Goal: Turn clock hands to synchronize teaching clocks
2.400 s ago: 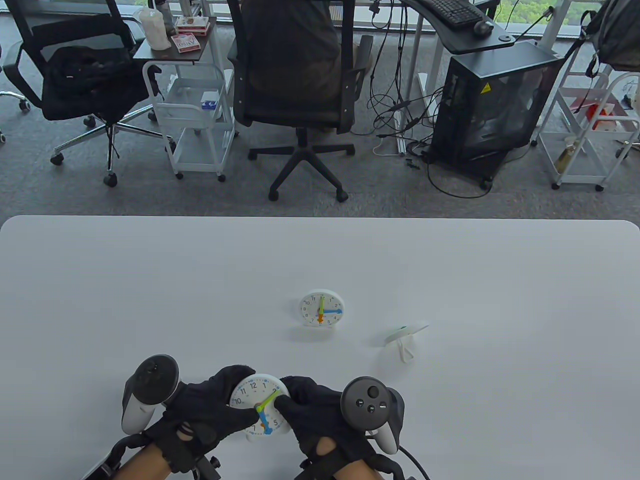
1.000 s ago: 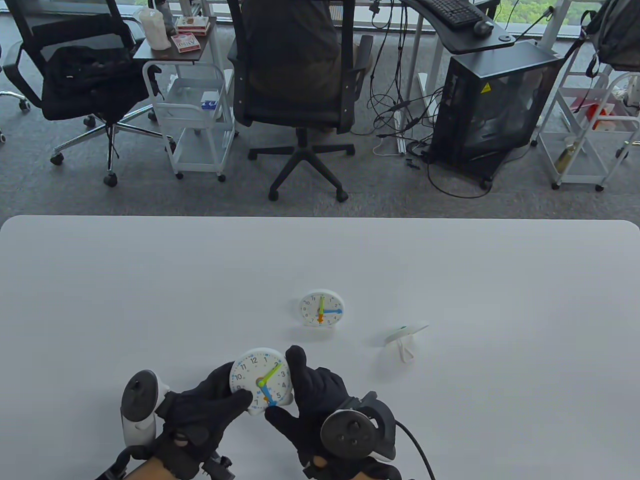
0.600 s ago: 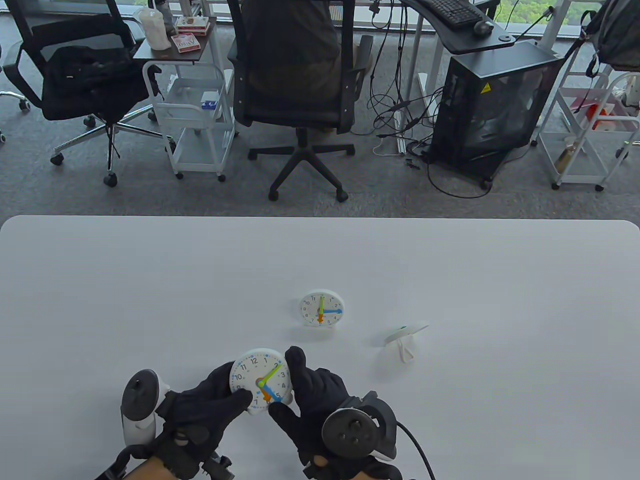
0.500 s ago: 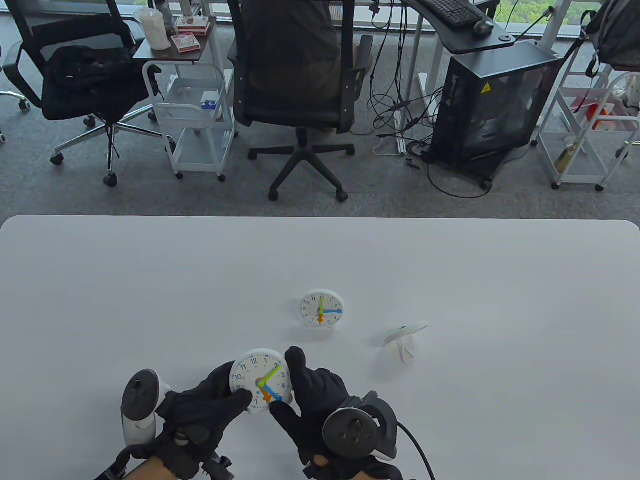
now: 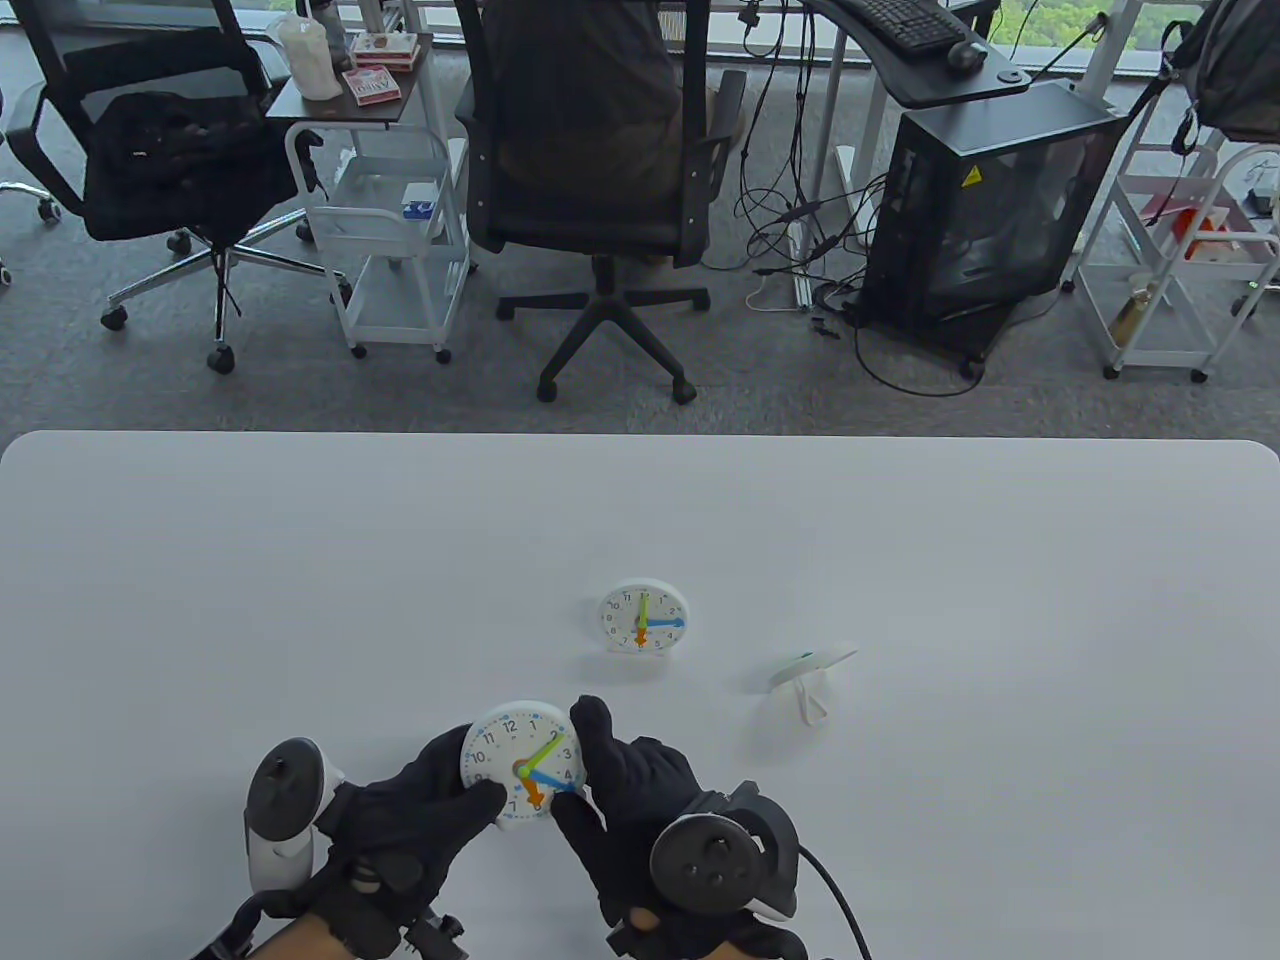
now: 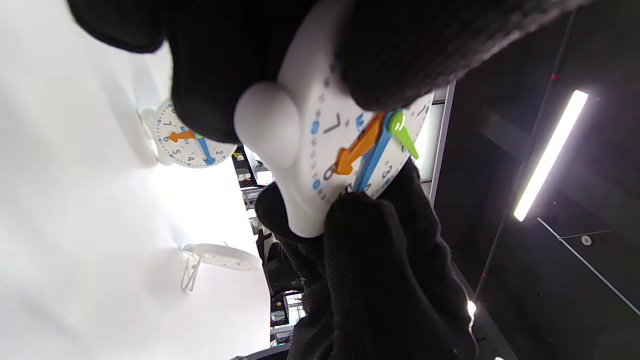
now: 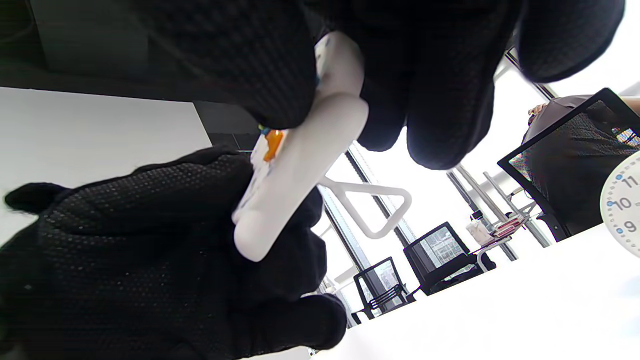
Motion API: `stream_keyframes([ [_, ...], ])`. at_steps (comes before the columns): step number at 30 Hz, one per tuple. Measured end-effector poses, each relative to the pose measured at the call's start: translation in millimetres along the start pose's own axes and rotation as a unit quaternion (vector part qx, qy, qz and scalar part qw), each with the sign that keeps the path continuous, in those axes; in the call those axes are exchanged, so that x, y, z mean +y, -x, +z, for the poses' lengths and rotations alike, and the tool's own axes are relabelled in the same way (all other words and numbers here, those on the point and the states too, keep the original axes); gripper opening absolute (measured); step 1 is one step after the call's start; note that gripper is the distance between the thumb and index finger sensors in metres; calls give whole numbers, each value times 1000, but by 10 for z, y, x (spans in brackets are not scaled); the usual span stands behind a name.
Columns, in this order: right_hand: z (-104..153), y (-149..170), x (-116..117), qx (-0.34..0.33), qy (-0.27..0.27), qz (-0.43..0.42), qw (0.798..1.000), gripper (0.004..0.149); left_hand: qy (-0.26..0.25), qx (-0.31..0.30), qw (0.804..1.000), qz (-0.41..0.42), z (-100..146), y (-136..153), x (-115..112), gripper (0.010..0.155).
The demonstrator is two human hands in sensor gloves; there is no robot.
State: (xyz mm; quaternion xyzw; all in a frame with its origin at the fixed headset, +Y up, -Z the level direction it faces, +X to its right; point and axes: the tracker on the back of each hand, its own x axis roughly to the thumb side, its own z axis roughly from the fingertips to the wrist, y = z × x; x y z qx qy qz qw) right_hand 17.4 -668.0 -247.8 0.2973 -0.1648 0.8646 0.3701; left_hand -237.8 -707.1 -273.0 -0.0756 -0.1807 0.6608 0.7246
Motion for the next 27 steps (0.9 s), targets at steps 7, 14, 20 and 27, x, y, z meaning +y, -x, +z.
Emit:
stream_keyframes([
  [7,2,7,-19,0,10,1,1000,72,6,1,1000,-4,-1,2,-11,59],
  [14,2,22,-36,3,17,-1,1000,67,13,4,1000,-7,-3,5,-28,59],
  [20,3,32,-60,5,26,-1,1000,64,20,6,1000,-11,-4,8,-38,59],
  [27,6,43,-83,6,35,0,999,60,28,8,999,-17,-7,13,-54,59],
])
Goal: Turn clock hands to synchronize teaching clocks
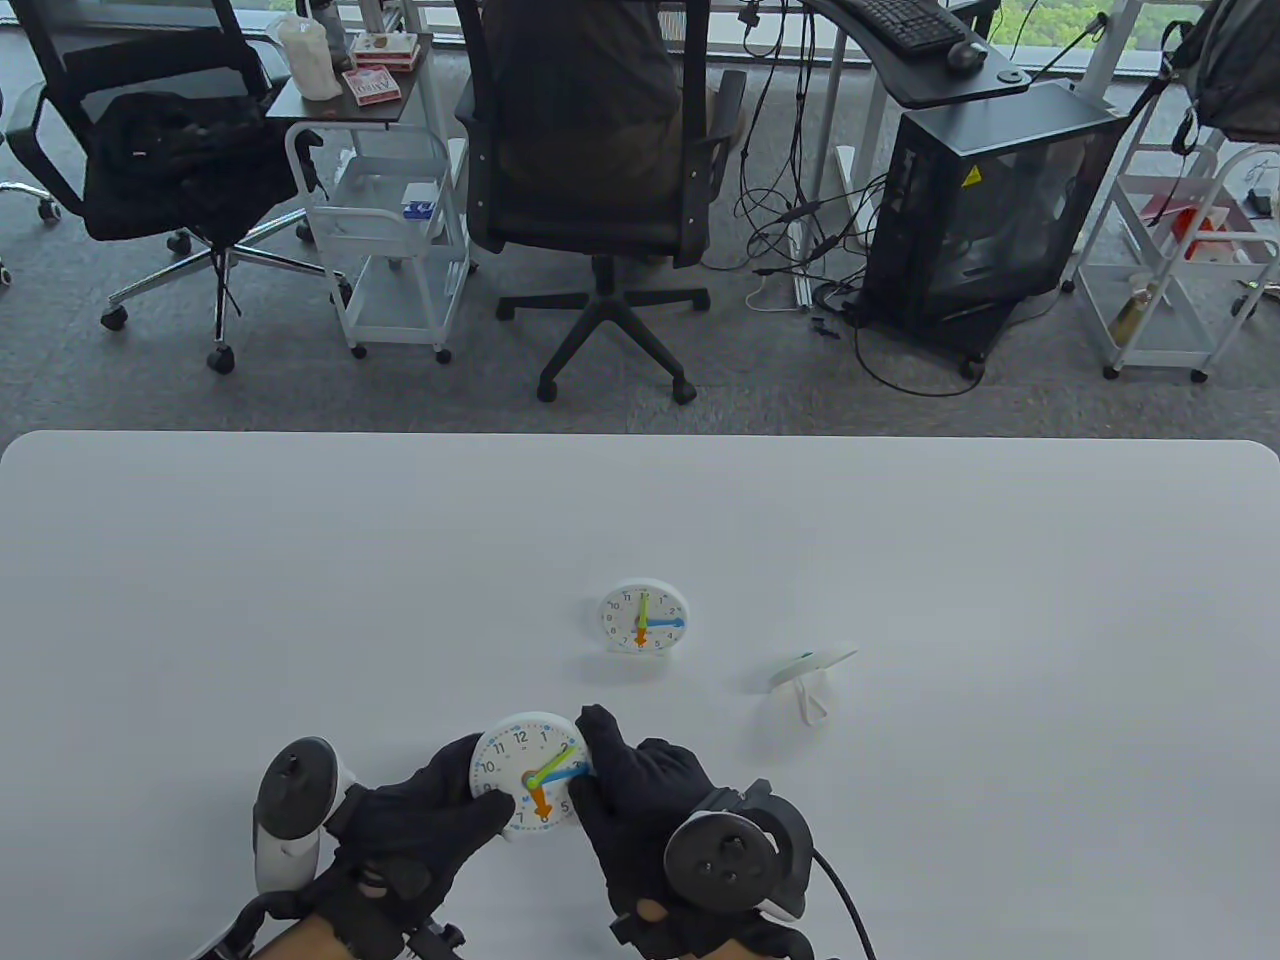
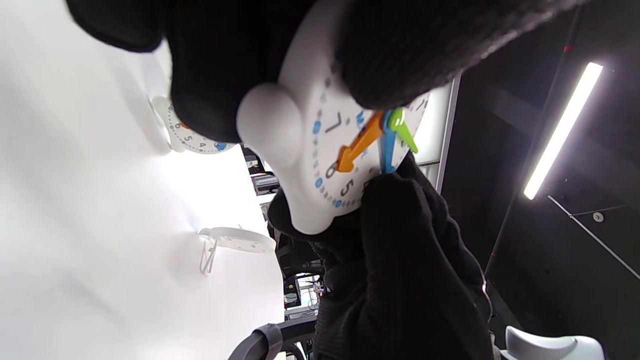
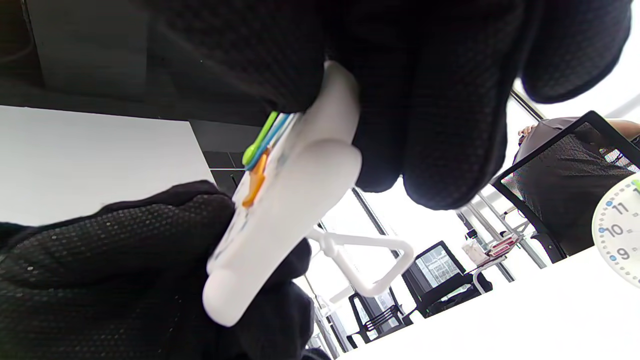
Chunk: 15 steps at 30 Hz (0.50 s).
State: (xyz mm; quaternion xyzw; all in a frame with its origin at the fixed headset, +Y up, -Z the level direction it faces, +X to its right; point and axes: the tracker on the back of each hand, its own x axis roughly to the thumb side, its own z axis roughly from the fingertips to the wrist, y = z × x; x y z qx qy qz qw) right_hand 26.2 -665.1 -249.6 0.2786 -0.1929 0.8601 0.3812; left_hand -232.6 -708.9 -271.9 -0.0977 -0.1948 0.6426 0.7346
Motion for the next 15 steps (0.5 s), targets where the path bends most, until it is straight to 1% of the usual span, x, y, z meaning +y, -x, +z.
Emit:
stream_keyframes([
  [13,4,6,-13,1,4,-1,1000,59,0,-1,1000,-8,-5,-4,-11,59],
  [15,7,17,-14,3,6,-11,1000,61,-2,-2,1000,-9,-5,-6,-12,60],
])
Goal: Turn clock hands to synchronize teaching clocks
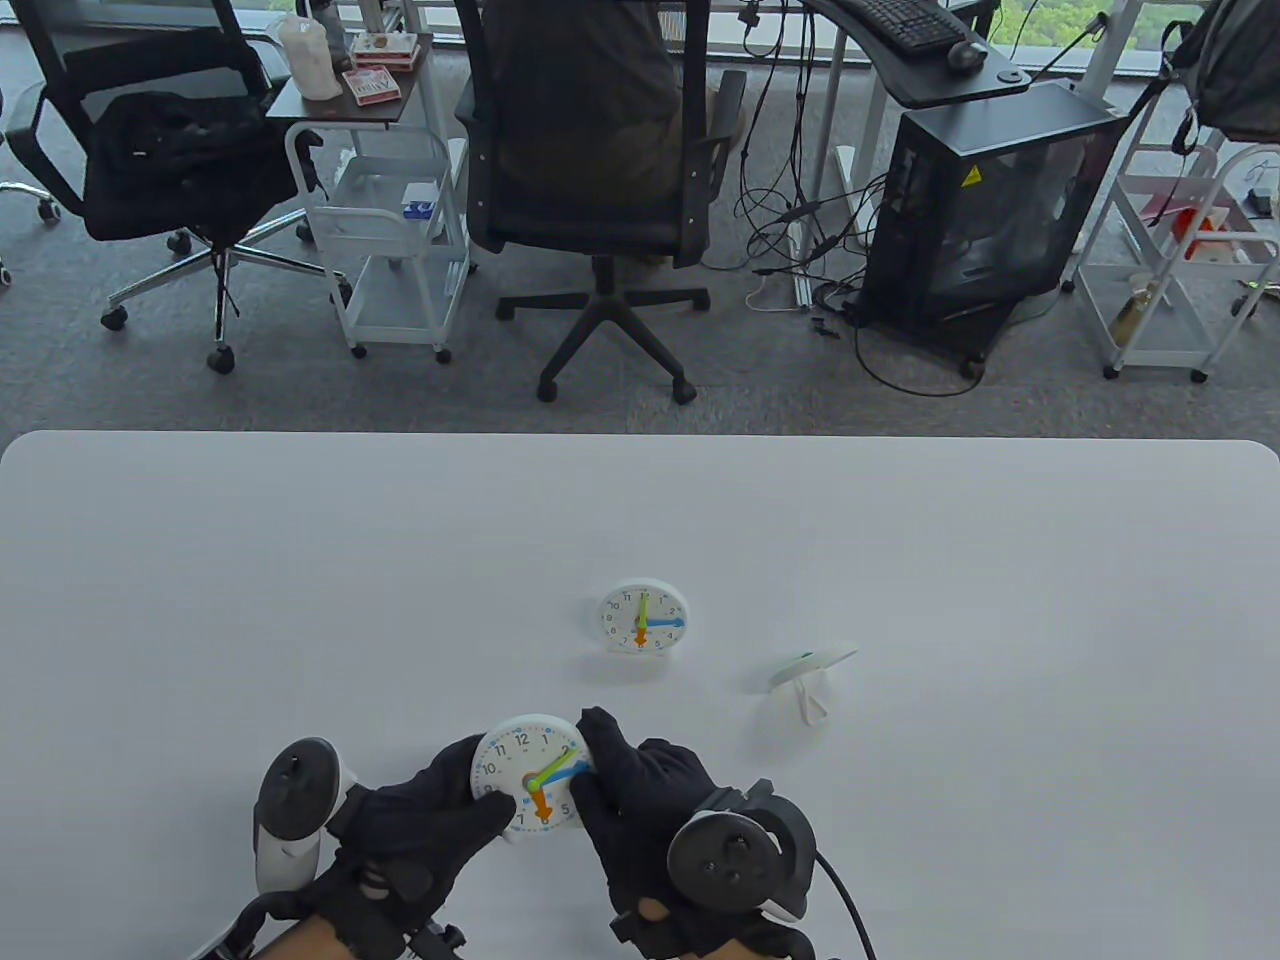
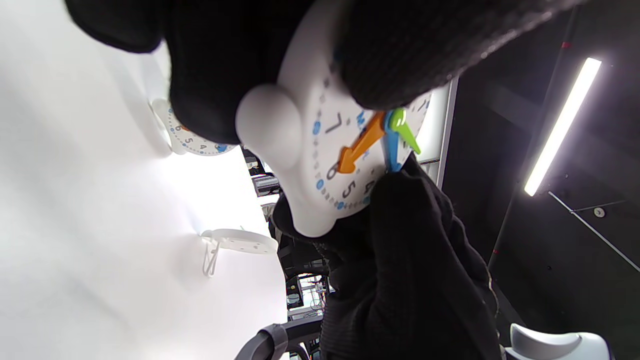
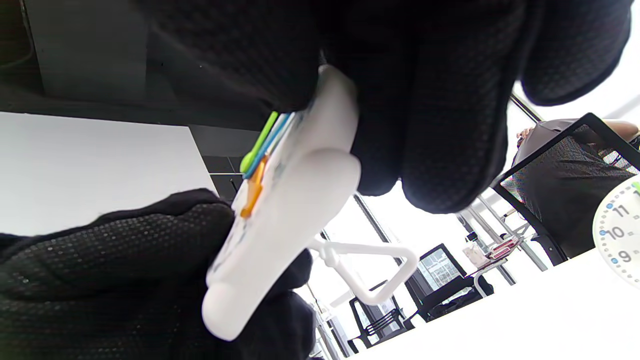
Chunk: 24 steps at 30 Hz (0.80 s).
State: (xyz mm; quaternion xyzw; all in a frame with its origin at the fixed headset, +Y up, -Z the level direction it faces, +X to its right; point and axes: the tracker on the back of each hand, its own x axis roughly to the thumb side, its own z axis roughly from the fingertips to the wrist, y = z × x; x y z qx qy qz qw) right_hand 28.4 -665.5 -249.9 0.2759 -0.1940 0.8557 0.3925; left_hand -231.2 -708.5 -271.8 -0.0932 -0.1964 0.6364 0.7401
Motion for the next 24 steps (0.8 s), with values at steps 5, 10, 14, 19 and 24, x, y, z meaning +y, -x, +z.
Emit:
stream_keyframes([
  [5,6,25,2,16,6,-23,1000,64,-8,-20,999,-46,6,-41,-5,61],
  [10,10,52,15,32,9,-35,999,62,-12,-39,995,-88,12,-84,-15,62],
  [14,8,58,17,36,8,-36,999,61,-10,-44,994,-104,16,-100,-19,62],
  [19,6,58,15,40,7,-37,999,61,-7,-48,992,-117,15,-100,-20,62],
  [24,6,70,19,44,5,-39,998,61,-3,-50,990,-129,14,-96,-23,62],
])
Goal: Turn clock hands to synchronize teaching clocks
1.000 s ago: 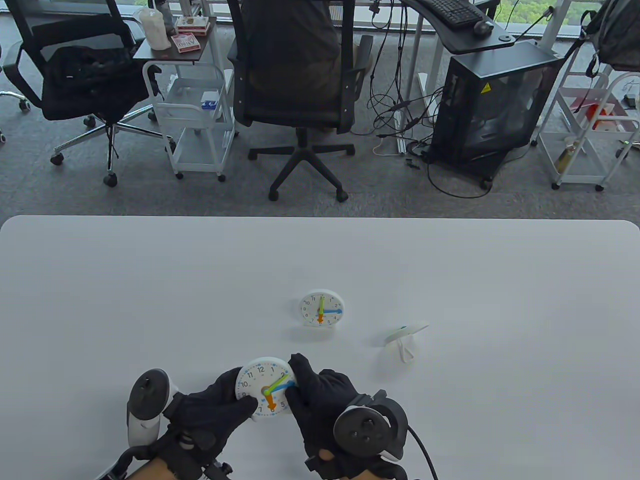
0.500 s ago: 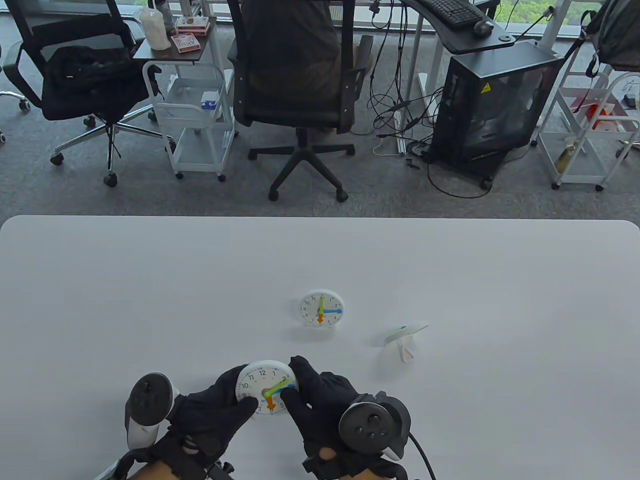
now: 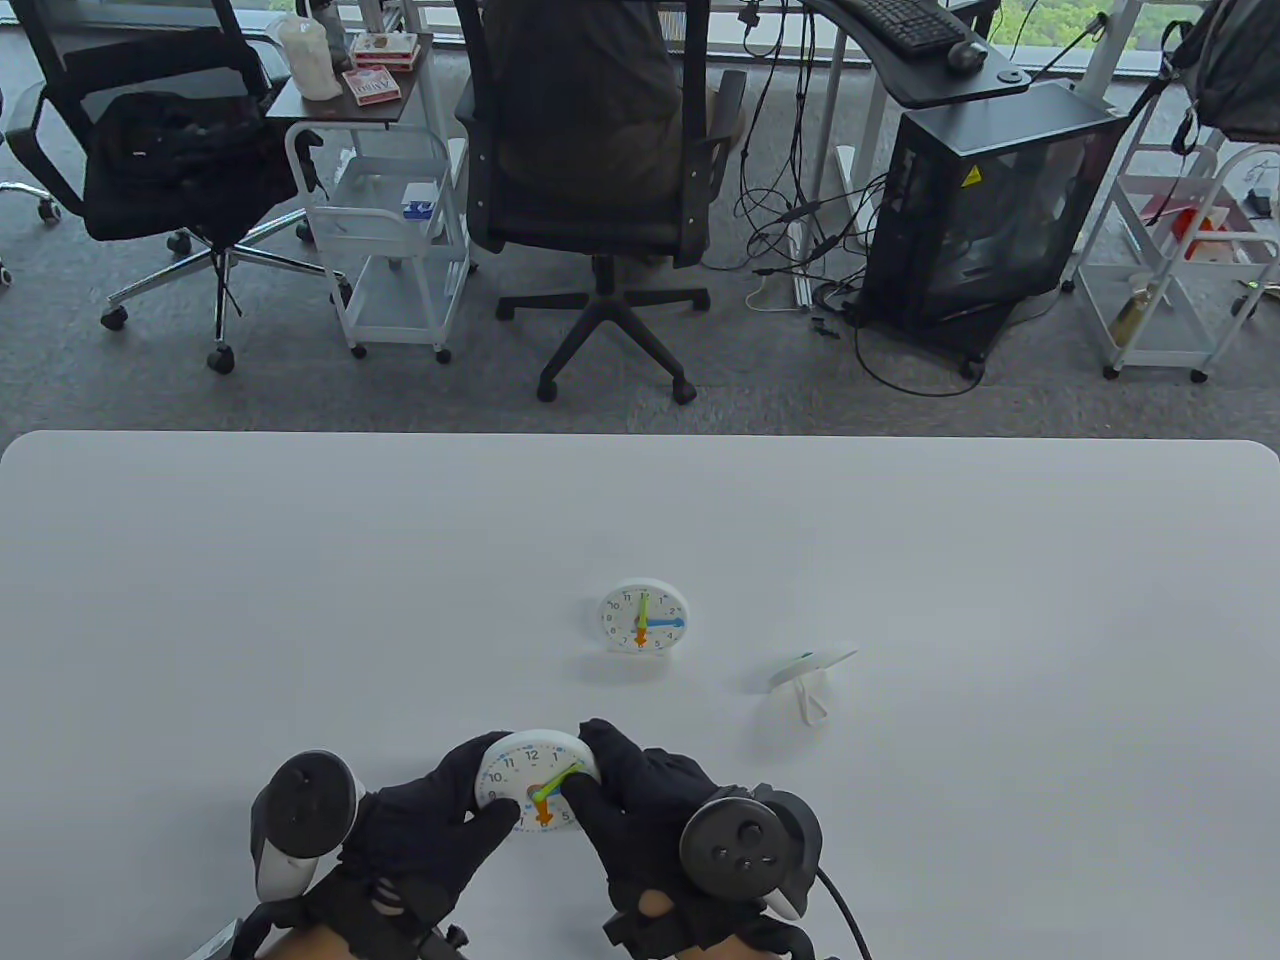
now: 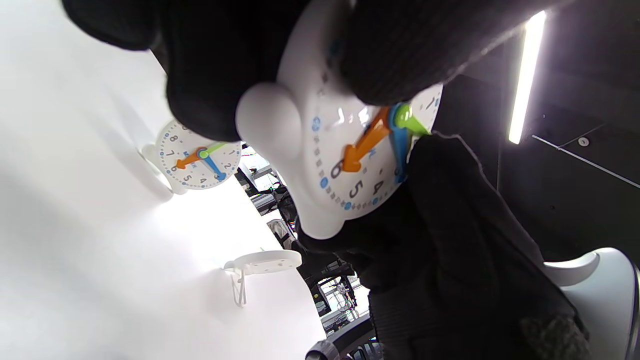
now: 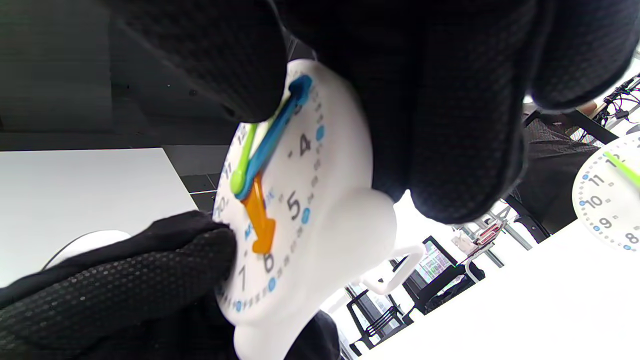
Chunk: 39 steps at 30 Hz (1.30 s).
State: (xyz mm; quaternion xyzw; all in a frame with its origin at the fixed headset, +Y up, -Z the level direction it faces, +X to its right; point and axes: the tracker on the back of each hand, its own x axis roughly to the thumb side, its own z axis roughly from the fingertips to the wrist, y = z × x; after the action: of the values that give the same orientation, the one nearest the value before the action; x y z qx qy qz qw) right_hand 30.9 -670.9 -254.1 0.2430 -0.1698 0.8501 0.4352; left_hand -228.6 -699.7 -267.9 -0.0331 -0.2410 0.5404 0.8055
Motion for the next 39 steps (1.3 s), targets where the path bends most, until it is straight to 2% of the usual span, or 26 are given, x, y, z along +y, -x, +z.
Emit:
stream_keyframes([
  [39,-7,31,25,29,-19,7,999,64,26,-5,998,-55,-6,-36,-67,62],
])
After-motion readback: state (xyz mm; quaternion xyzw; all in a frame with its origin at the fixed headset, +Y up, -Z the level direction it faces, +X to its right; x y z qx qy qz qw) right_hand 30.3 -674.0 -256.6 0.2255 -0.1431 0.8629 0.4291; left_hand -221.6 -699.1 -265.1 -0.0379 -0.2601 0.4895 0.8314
